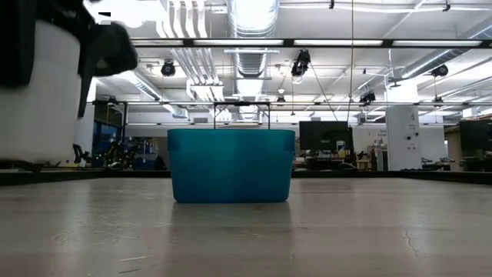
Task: Pick and place pill bottles into a basket
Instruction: Put the pill bottle into the bin
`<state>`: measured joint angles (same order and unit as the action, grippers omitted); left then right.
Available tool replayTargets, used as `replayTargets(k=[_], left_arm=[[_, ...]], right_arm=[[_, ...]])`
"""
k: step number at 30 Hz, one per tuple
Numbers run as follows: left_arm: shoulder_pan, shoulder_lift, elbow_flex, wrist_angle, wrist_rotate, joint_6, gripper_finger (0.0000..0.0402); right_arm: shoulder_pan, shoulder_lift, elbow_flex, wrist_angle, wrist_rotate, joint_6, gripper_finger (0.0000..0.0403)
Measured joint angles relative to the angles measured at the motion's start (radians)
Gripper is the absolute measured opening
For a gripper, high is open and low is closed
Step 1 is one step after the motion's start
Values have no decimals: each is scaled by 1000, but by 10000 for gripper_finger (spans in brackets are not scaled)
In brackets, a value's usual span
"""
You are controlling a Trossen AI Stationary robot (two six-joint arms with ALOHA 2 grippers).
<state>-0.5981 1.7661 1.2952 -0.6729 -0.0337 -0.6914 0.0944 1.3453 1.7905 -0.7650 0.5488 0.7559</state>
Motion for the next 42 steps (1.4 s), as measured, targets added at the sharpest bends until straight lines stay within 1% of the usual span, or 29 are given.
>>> replayTargets(k=[3,8,12,14,18,21,25,32,36,42], left_arm=[[8,-10,25,-20,0,14,159],[37,-30,63,-118,-1,18,159],[80,-63,78,-168,-2,20,159],[107,-78,91,-192,-2,33,159],[160,-94,130,-209,-1,76,159],[202,-95,167,-207,-1,118,159],[255,-95,199,-208,-1,148,159],[331,-91,196,-208,1,161,159],[349,-73,200,-199,21,182,159],[362,-35,197,-199,20,177,159]], right_arm=[[0,-1,0,0,0,-4,219],[0,-2,0,0,0,-20,219],[-1,-4,1,2,1,-59,219],[-1,-8,1,2,26,-55,219],[-1,-24,2,5,126,-6,219],[-13,-40,3,8,158,-17,219],[-32,-65,3,8,158,-75,219],[-59,-114,3,8,158,-122,219],[-69,-135,3,8,158,-179,219],[-72,-153,3,7,158,-191,219]])
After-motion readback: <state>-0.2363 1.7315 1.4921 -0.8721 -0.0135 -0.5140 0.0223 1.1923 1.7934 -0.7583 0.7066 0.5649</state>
